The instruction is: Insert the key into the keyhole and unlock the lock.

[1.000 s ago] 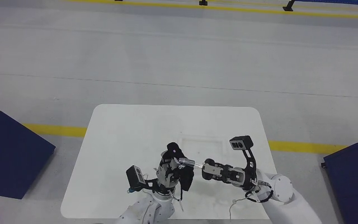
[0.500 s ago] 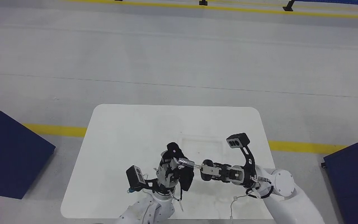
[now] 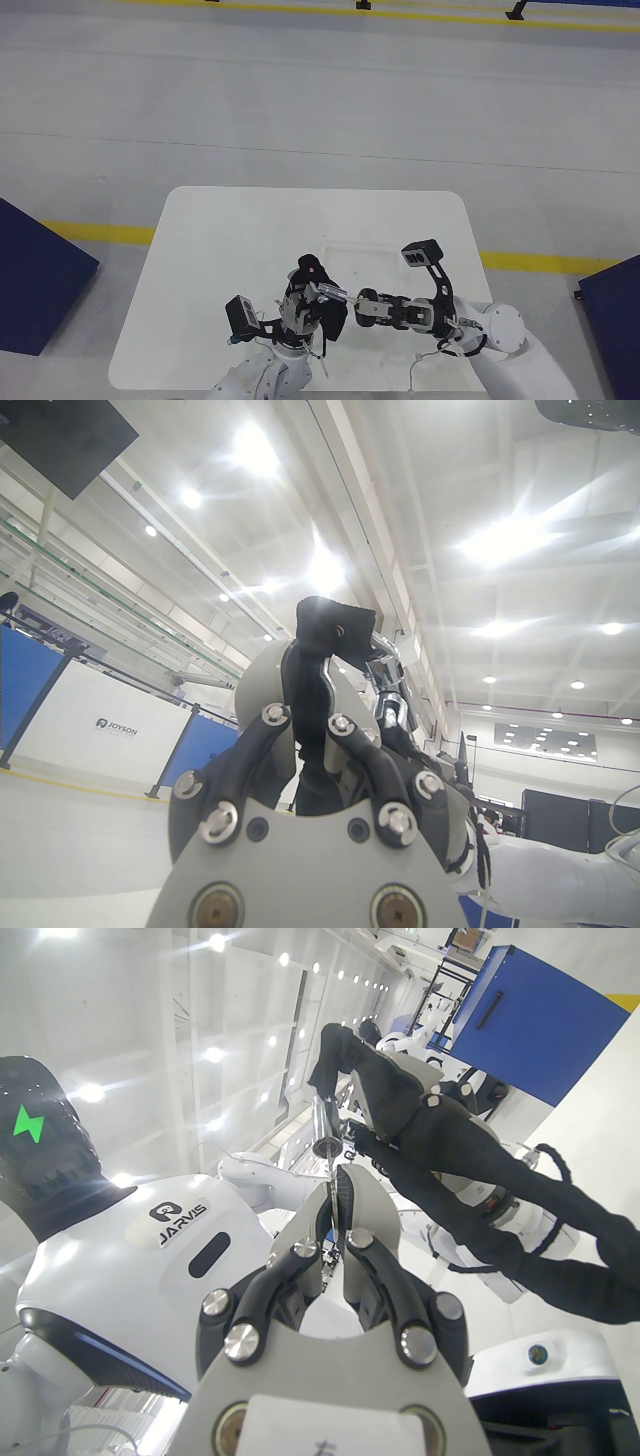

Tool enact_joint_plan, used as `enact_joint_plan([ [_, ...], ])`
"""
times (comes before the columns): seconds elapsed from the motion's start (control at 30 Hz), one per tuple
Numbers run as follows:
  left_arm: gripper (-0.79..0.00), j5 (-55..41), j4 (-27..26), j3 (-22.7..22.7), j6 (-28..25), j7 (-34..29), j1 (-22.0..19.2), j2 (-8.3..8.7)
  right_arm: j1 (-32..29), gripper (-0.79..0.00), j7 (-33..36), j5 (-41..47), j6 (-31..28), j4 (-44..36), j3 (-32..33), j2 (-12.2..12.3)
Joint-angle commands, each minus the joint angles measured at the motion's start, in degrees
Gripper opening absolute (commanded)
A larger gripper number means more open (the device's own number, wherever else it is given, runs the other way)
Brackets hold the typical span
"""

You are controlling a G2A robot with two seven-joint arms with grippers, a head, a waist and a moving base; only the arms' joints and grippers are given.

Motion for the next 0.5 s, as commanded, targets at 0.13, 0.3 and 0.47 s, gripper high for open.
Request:
enact_joint_plan([
  [0.13,-0.785,0.0,0.0,0.0,0.0,0.0,0.0,0.0,0.2,-0.785,-0.9,0.7,-0.6,-0.2,0.2,-0.2],
  [0.3,-0.785,0.0,0.0,0.0,0.0,0.0,0.0,0.0,0.3,-0.785,-0.4,-0.3,0.4,-0.4,-0.3,-0.3],
  [0.47,-0.785,0.0,0.0,0.0,0.0,0.0,0.0,0.0,0.5,-0.785,-0.3,-1.0,1.2,-0.3,-0.7,-0.4],
])
